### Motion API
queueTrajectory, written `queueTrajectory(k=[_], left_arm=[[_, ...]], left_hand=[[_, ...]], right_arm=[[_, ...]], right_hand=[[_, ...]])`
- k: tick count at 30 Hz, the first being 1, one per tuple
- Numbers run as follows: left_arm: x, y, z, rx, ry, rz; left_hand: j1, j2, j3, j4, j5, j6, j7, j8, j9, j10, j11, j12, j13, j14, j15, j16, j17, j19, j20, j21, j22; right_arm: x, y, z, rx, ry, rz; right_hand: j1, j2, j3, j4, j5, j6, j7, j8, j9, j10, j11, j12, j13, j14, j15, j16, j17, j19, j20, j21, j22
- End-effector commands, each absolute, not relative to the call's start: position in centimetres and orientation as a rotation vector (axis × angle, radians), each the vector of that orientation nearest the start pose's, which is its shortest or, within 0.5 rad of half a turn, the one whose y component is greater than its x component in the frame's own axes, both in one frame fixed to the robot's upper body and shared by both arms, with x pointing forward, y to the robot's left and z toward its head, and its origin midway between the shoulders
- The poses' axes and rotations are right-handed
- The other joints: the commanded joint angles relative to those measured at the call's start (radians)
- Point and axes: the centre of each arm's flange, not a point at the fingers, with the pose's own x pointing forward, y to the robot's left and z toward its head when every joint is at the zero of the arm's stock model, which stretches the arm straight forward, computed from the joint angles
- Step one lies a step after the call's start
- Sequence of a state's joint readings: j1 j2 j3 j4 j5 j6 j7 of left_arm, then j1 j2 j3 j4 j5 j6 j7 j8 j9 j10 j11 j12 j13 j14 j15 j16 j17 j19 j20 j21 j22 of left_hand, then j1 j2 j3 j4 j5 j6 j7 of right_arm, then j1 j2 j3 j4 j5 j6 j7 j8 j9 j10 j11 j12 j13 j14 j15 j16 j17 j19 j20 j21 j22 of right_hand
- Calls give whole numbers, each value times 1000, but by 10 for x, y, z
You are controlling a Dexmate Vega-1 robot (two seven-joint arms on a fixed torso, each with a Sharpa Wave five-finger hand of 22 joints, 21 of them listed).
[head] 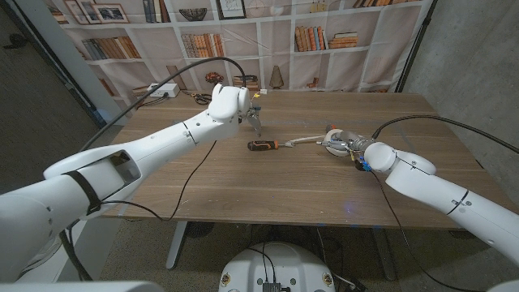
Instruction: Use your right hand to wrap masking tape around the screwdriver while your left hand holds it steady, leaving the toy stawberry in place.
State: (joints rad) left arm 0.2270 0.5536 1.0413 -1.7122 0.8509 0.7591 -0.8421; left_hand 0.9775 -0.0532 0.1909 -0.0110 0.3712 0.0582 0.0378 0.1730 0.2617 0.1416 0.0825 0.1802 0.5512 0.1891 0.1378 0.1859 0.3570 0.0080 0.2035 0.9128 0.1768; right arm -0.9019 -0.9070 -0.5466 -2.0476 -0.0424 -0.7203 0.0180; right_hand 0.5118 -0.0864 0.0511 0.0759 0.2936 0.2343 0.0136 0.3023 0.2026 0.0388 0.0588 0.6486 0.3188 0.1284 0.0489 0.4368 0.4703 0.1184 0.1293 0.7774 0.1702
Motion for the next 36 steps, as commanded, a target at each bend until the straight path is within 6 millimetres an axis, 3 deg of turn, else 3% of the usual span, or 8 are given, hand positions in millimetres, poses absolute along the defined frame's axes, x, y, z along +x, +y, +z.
queueTrajectory(k=[1,11,14,18,27,29,32,36], left_arm=[[607,123,110,1656,-111,-99],[599,134,107,1643,-142,-106],[595,138,107,1642,-154,-103],[592,142,105,1629,-172,-103],[588,148,103,1629,-179,-111],[587,148,103,1629,-184,-111],[586,148,103,1628,-188,-115],[585,149,102,1630,-189,-115]], left_hand=[[-7,3,-2,6,4,4,3,8,-2,3,0,8,-3,-5,1,9,-1,-6,0,-8,0],[-20,9,-10,16,5,8,1,12,-10,5,3,13,-10,-8,-5,11,-7,-10,-7,-16,0],[-23,10,-13,18,5,16,3,16,-12,6,3,15,-13,-9,-5,12,-8,-11,-8,-19,0],[-25,11,-16,20,6,23,4,19,-16,11,0,18,-16,-7,-7,14,-11,-10,-8,-22,0],[-28,11,-25,23,8,44,9,26,-25,25,1,25,-25,8,-25,21,-20,7,-18,-25,0],[-28,11,-28,24,9,63,12,33,-29,27,0,27,-28,10,-29,22,-23,10,-20,-27,1],[-28,11,-30,25,10,70,11,34,-31,29,2,27,-31,13,-35,23,-26,13,-22,-28,1],[-29,11,-33,25,11,70,10,33,-34,32,-2,29,-33,16,-41,25,-28,19,-26,-28,1]], right_arm=[[529,-237,-1,-1143,-160,49],[499,-220,11,-1214,-197,-52],[496,-218,13,-1221,-142,-30],[494,-210,17,-1259,-34,-25],[487,-198,19,-1320,-17,-55],[485,-195,20,-1347,-39,-85],[482,-194,19,-1354,-65,-121],[479,-190,18,-1401,-88,-172]], right_hand=[[40,-25,-31,-19,26,-157,-129,-68,-10,-74,-6,-102,-64,-110,22,-68,-59,-148,85,-84,2],[56,-20,-62,-23,52,-204,-130,-98,-9,-125,-34,-182,-101,-221,8,-128,-101,-265,83,-190,1],[46,-27,-86,-16,62,-238,-133,-109,-8,-167,22,-225,-110,-261,47,-149,-118,-317,85,-242,0],[42,-40,-113,-15,77,-266,-172,-110,-8,-194,19,-257,-114,-299,68,-167,-130,-364,86,-291,0],[-58,-38,-223,36,126,62,-69,-18,-10,-43,8,-264,-115,-277,51,-153,-156,-384,82,-391,4],[-64,-17,-244,43,138,202,1,15,-8,-32,11,-282,-115,-289,34,-163,-175,-348,77,-408,3],[-39,10,-272,35,153,352,59,38,-1,29,-15,-294,-115,-228,-15,-158,-219,-188,-23,-399,2],[-6,25,-320,27,164,122,60,-48,38,112,16,-294,-88,-14,-46,-97,-238,0,-97,-389,5]])
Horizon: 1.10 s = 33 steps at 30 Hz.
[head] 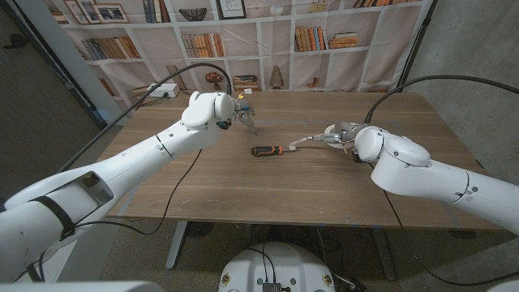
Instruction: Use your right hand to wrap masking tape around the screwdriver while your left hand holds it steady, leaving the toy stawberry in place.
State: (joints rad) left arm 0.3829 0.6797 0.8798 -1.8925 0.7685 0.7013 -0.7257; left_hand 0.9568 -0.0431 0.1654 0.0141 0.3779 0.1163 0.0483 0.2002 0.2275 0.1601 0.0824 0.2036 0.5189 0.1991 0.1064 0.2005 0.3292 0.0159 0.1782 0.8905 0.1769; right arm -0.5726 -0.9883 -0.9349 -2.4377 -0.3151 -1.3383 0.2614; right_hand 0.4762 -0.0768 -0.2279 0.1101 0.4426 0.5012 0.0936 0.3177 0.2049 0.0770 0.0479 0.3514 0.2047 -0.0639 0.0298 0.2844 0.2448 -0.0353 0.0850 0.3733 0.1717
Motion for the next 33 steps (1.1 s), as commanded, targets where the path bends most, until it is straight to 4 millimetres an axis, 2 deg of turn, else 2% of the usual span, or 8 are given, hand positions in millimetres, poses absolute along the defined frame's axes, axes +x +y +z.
queueTrajectory(k=[1,5,11,14,17,24,30,33], left_arm=[[584,148,102,1631,-190,-114],[583,149,102,1627,-194,-110],[582,152,102,1620,-193,-100],[582,155,101,1602,-203,-97],[582,161,102,1542,-244,-108],[579,187,105,1222,-470,-136],[578,212,97,924,-657,-149],[578,217,94,886,-692,-157]], left_hand=[[-8,1,-8,0,4,12,-1,6,0,13,-1,5,-2,7,-13,11,-1,12,-3,-6,1],[-7,2,-10,1,6,12,-2,4,-3,20,-2,8,-5,12,-18,13,-5,18,-7,-7,1],[-6,5,-12,1,8,12,-3,3,-7,24,-2,9,-9,16,-22,14,-9,27,-13,-8,1],[-6,5,-13,1,8,12,-3,3,-7,25,-3,10,-10,17,-23,14,-9,28,-14,-8,1],[-5,6,-14,2,8,9,-5,1,-8,23,-2,9,-12,17,-23,14,-11,30,-12,-9,1],[-3,50,-11,13,3,59,-18,13,-21,58,-11,19,-32,54,-45,28,-28,98,-12,-3,0],[-49,126,-4,50,-50,79,-54,8,-30,41,-15,4,-64,32,-43,16,-49,64,-15,-40,-3],[-74,132,-11,59,-81,60,-80,-5,-33,13,-12,-7,-80,5,-40,3,-64,43,-15,-61,-4]], right_arm=[[479,-190,18,-1405,-83,-176],[481,-192,18,-1392,-77,-161],[489,-204,12,-1258,-201,-79],[494,-213,7,-1136,-299,-28],[499,-221,0,-1007,-446,-5],[511,-234,-13,-719,-683,11],[523,-239,-18,-573,-761,31],[527,-239,-17,-536,-785,28]], right_hand=[[49,24,-45,-13,17,-202,-17,-68,54,84,36,8,41,232,-34,74,-6,183,-47,14,4],[69,63,-72,-6,13,-575,-67,-151,67,80,27,47,105,247,-30,71,40,192,28,-26,9],[81,84,-92,-1,12,-965,-148,-140,5,-110,20,-34,115,147,-13,23,63,202,75,-73,8],[87,90,-94,0,11,-919,-201,-111,-7,-213,0,-105,91,-18,18,-57,37,135,33,-131,6],[70,108,-94,13,5,-781,-222,-72,-11,-239,-11,-127,74,-70,8,-76,24,88,51,-163,6],[119,192,-48,-6,-34,-450,-185,-11,-19,-29,-8,-77,33,76,-21,-32,-19,200,66,-145,7],[140,219,-25,-17,-53,-400,-162,-10,-19,5,-2,-74,25,108,-8,-24,-25,229,25,-141,9],[137,216,-25,-19,-65,-391,-157,-17,-19,3,3,-80,22,93,-9,-34,-28,233,-33,-143,9]])
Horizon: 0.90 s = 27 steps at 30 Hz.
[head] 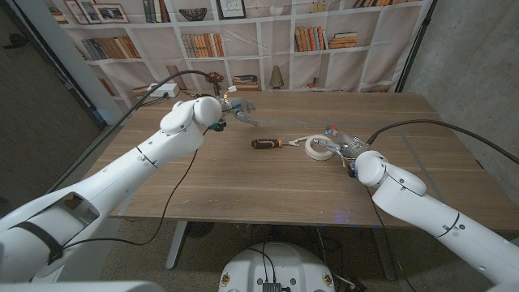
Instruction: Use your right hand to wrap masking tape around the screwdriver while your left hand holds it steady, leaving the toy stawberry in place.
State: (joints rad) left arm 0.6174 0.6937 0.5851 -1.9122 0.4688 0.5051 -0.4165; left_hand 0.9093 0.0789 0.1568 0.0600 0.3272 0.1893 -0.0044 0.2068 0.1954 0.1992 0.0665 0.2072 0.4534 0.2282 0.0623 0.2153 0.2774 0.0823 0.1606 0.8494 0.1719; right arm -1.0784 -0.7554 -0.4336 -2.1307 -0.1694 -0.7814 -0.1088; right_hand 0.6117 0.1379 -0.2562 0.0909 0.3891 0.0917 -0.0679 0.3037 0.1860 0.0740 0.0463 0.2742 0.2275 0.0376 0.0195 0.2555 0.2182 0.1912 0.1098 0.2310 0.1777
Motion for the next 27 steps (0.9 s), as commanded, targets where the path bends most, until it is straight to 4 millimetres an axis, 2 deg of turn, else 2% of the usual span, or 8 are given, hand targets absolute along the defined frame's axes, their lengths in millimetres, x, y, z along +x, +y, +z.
queueTrajectory(k=[1,6,10,19,20,21,23,27], left_arm=[[577,219,93,875,-705,-154],[578,231,88,775,-743,-173],[583,242,84,670,-748,-226],[593,261,74,476,-738,-349],[593,262,73,471,-735,-355],[593,262,73,471,-735,-356],[593,267,69,452,-720,-382],[593,274,60,389,-702,-391]], left_hand=[[-33,10,-5,15,-39,-19,-33,-14,-1,-38,0,-15,-19,-28,3,-14,-16,-29,1,-26,1],[-59,2,-17,23,-61,-22,-44,-16,-2,-40,-2,-13,-30,-36,-2,-17,-26,-41,-5,-40,0],[-92,2,-30,37,-80,-30,-48,-18,-3,-45,4,-13,-42,-43,2,-17,-34,-44,-3,-51,0],[-143,12,-43,55,-111,-61,-52,-25,-6,-85,22,-21,-66,-81,21,-25,-49,-67,-6,-82,1],[-145,13,-44,56,-113,-63,-51,-25,-6,-86,22,-21,-67,-84,23,-26,-50,-68,-7,-83,1],[-147,14,-44,57,-114,-63,-53,-25,-6,-86,23,-21,-68,-84,23,-25,-51,-69,-9,-84,1],[-166,26,-46,66,-120,-63,-45,-23,-6,-91,23,-19,-75,-89,27,-24,-53,-78,-15,-94,2],[-211,51,-50,85,-130,-75,-52,-25,-7,-106,22,-17,-90,-113,39,-25,-59,-99,-19,-114,3]], right_arm=[[528,-238,-17,-530,-792,28],[530,-234,-15,-473,-823,31],[531,-230,-14,-409,-852,52],[527,-227,-13,-284,-946,6],[525,-227,-13,-273,-952,-15],[525,-227,-13,-273,-952,-17],[521,-227,-13,-253,-981,-54],[516,-226,-12,-231,-1018,-97]], right_hand=[[-3,-2,2,1,-17,22,6,-7,0,4,5,-6,-2,-23,3,-12,-3,5,-75,-3,3],[-12,-5,0,3,-25,27,7,-12,0,2,9,-11,-4,-34,0,-19,-4,-18,-72,-15,3],[-21,-6,-3,7,-30,35,8,-13,1,8,8,-11,-5,-28,3,-18,-4,-12,-64,-14,3],[-30,-8,-4,8,-39,65,9,-12,1,37,10,-5,-7,-9,1,-14,-7,2,-75,-11,3],[-38,-7,-5,11,-43,82,12,-12,1,51,13,-2,-8,13,8,-7,-7,-1,-70,-14,3],[-44,-4,-4,13,-48,107,15,-12,1,73,16,2,-10,30,22,-3,-7,-15,-34,-21,3],[-60,-4,-7,19,-55,148,15,-7,1,105,7,8,-10,50,22,3,-4,-34,16,-28,5],[-65,-4,-5,18,-60,199,17,0,1,147,4,18,-11,65,5,7,-3,-62,38,-36,6]])
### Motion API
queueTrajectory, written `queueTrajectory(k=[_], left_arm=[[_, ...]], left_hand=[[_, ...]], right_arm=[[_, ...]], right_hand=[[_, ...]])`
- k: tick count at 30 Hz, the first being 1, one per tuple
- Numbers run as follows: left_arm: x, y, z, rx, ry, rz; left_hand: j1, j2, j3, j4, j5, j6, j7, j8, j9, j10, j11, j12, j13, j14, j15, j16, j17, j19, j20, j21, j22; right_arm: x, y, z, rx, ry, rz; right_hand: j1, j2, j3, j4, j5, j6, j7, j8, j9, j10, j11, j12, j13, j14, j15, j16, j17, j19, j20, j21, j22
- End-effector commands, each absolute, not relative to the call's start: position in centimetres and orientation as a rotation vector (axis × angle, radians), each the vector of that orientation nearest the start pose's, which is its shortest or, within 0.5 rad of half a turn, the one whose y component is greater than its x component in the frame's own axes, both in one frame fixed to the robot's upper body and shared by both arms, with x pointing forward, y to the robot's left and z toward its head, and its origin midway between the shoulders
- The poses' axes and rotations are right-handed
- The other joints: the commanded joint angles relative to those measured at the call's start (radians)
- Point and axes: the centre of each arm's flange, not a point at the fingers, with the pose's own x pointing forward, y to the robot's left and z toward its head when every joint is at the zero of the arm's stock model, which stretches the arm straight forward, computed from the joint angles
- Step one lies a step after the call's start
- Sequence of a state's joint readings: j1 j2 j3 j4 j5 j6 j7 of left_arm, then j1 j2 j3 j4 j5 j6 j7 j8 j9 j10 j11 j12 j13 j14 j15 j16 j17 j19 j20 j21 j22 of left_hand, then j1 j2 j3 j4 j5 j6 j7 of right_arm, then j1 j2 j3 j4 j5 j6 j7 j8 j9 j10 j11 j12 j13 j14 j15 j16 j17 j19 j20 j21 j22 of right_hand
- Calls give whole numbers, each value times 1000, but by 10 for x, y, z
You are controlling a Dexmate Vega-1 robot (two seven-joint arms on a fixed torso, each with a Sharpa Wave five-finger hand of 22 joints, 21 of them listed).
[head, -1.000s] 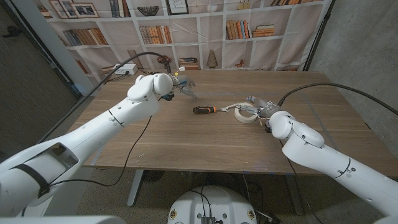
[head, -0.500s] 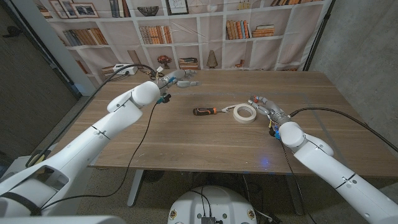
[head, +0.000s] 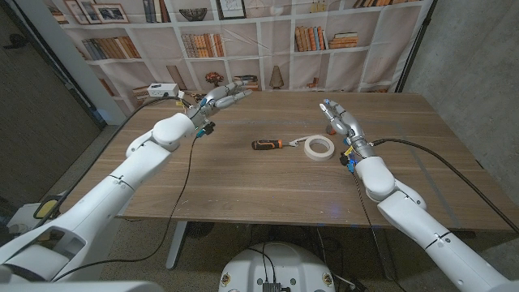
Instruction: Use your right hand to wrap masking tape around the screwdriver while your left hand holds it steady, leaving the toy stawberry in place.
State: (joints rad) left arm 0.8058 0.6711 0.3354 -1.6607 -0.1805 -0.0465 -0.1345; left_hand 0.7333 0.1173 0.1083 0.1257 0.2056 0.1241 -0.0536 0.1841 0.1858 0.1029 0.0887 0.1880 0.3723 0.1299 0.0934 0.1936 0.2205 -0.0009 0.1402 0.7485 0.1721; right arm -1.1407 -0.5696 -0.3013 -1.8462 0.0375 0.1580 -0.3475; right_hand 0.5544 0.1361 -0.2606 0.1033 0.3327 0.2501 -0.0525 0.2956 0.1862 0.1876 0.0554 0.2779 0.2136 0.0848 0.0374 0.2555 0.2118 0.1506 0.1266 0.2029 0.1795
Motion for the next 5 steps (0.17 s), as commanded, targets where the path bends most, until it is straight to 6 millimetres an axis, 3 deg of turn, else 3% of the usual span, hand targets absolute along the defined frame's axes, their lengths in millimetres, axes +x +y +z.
queueTrajectory(k=[1,5], left_arm=[[594,275,58,374,-692,-392],[593,281,50,323,-675,-386]], left_hand=[[-44,18,-3,24,-10,-18,-8,-4,2,-11,1,3,-12,-18,9,-3,-3,-17,-1,-17,3],[-70,33,-4,32,-12,-46,-10,-10,2,-23,9,1,-22,-27,14,-2,-6,-24,1,-26,3]], right_arm=[[516,-226,-12,-227,-1028,-100],[515,-223,-6,-215,-1049,-100]], right_hand=[[-10,-2,0,5,-5,51,6,9,1,40,-4,15,3,19,-28,8,4,-22,22,-7,4],[-8,-1,3,2,-6,66,8,9,1,59,-4,19,3,31,-39,11,4,-14,22,-2,4]])
